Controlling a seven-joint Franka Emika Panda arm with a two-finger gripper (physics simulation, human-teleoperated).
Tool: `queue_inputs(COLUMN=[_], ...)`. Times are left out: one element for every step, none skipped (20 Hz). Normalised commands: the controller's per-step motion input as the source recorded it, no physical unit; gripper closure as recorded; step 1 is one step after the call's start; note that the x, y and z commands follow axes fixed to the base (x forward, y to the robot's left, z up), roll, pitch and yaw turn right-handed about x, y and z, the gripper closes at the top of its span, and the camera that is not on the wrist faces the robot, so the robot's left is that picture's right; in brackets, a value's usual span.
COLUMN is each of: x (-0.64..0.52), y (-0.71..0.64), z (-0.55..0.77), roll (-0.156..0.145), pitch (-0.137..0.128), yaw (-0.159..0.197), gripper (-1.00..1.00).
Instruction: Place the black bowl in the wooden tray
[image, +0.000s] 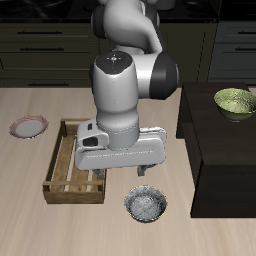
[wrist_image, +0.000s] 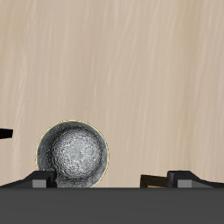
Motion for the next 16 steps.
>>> queue_inputs(x=[0.17, 0.11, 0.13, 0.16, 0.31, -0.07, 0.22, 0.16, 0.0, 0.06, 0.09, 0.1, 0.01, 0.11, 0.03, -0.04], y=[0.04, -0.04, -0.08, 0.05, -0.05, -0.08, 0.08, -0.02, -0.04, 0.04, 0.0, -0.06, 0.0, 0.14, 0.18, -0.04], z=[-0.13, -0.13, -0.16, -0.2, -0.49, 0.02, -0.29, -0.49, -0.24, -0.22, -0.18, -0.32, -0.15, -0.37, -0.32, 0.0], roll=[0.003, 0.004, -0.044, 0.002, -0.036, 0.0, 0.024, -0.002, 0.022, 0.015, 0.001, -0.015, 0.004, 0.0, 0.057, 0.0], pitch=[0.015, 0.02, 0.027, 0.009, 0.074, 0.0, 0.037, 0.059, 0.043, 0.003, 0.03, 0.055, 0.011, 0.04, 0.044, 0.0], yaw=[0.018, 0.032, -0.015, 0.077, 0.036, 0.0, 0.045, 0.076, 0.006, 0.055, 0.008, 0.019, 0.042, 0.027, 0.06, 0.0], gripper=[-1.0, -1.0, -1.0, -1.0, -1.0, -1.0, -1.0, -1.0, -1.0, -1.0, -1.0, -1.0, -1.0, -1.0, -1.0, -1.0])
